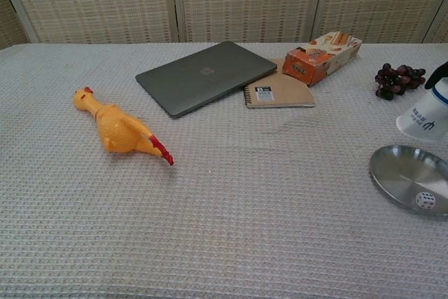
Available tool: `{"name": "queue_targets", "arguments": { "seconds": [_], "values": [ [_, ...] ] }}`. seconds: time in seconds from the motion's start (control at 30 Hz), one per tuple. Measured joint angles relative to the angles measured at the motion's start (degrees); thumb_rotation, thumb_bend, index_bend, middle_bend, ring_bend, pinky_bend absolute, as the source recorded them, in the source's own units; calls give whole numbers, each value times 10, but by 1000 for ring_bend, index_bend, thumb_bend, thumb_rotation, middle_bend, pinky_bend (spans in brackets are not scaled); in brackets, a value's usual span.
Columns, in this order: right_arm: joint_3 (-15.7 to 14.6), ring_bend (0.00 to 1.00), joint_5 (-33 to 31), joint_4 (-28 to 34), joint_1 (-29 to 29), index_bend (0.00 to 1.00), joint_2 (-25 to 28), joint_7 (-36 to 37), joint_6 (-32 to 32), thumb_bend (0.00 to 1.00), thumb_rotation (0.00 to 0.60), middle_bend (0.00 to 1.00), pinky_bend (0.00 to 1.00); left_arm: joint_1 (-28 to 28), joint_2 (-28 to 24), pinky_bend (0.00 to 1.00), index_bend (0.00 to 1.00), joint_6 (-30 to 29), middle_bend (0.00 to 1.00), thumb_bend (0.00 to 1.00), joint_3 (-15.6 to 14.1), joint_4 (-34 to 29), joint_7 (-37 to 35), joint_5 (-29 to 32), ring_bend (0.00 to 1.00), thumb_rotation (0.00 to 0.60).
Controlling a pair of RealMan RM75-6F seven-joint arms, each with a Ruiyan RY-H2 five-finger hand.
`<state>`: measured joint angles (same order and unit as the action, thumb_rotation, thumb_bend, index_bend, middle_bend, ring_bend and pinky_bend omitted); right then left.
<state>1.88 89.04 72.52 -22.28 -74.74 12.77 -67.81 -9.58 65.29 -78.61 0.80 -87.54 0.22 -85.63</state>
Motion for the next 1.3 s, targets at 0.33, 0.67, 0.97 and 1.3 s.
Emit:
{"name": "queue_targets", "arguments": {
  "seconds": [0.33,0.67,0.97,1.3],
  "values": [
    [-65,412,66,78,1,679,30,-51,19,286,600,475,534,2,-4,75,0,-6,0,395,-1,-1,-8,-4,0,600],
    [-72,412,50,65,8,672,21,-72,28,286,600,475,534,1,-5,76,0,-4,0,396,-1,-1,-10,-4,0,600],
    [-58,412,33,20,12,672,-8,-85,24,285,600,475,534,1,-3,76,0,-3,0,395,-1,1,-6,-2,0,600],
    [-28,412,8,-18,2,672,-40,-83,23,285,600,475,534,-2,-1,76,0,6,0,396,0,4,-3,3,0,600]
  ]
}}
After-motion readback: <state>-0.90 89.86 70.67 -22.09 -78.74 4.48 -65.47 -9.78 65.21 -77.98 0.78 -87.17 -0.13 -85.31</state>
